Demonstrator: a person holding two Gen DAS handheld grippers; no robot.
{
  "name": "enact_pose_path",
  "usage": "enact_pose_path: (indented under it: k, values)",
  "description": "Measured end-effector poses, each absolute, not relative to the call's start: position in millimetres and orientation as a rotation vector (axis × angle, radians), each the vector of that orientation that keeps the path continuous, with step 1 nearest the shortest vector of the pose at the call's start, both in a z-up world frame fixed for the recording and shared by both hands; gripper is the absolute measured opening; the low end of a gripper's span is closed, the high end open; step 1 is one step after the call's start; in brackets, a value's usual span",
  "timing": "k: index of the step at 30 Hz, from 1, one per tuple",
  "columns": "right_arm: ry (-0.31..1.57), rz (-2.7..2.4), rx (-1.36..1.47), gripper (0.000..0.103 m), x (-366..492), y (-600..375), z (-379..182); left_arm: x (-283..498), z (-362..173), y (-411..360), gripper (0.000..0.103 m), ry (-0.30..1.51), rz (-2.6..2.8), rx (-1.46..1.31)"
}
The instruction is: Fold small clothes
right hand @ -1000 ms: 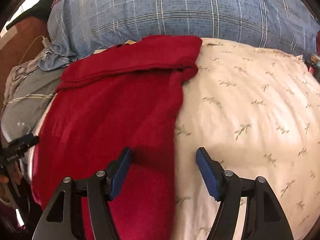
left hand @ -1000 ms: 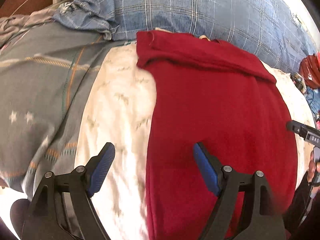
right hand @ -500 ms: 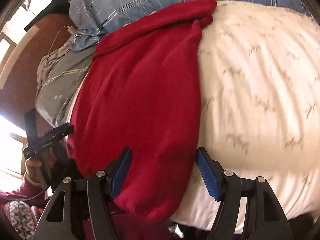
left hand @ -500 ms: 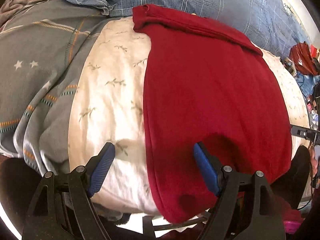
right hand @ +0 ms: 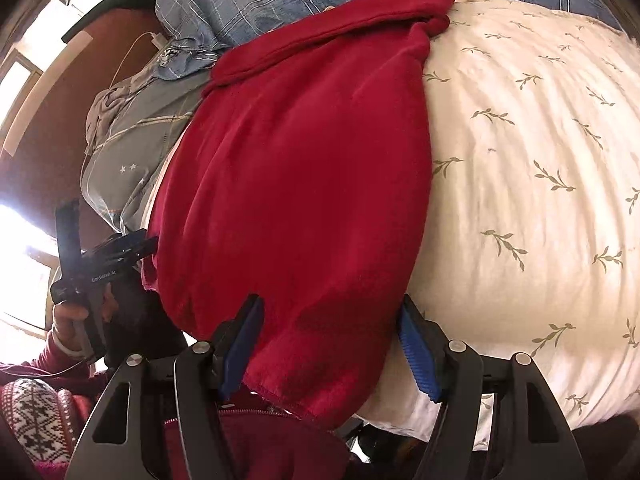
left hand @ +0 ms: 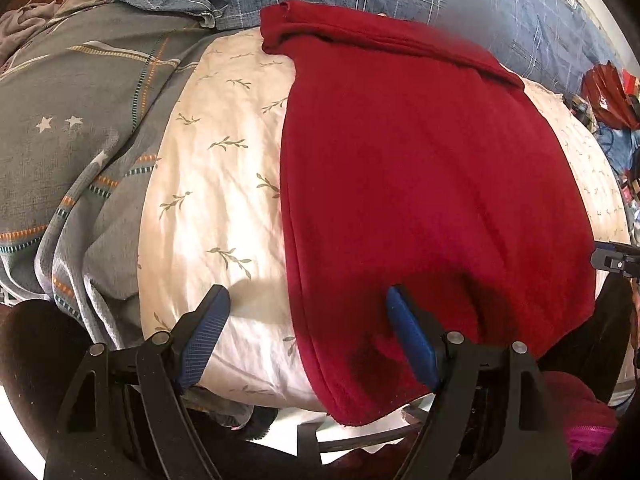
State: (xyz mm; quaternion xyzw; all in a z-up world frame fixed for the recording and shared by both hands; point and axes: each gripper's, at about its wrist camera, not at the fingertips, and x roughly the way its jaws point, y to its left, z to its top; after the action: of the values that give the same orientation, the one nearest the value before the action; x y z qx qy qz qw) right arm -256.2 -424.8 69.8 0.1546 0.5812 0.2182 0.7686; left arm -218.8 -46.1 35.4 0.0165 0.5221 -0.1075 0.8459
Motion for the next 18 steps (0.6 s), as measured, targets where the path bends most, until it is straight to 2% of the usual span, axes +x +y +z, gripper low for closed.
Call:
enact_pose_path:
  k: [18]
  values:
    - [1.252, 0.490, 0.320, 0.069, -262.9, -421.3, 69.6, -225.3, 33.7, -52.1, 0.081, 1.111, -0.217, 0.041]
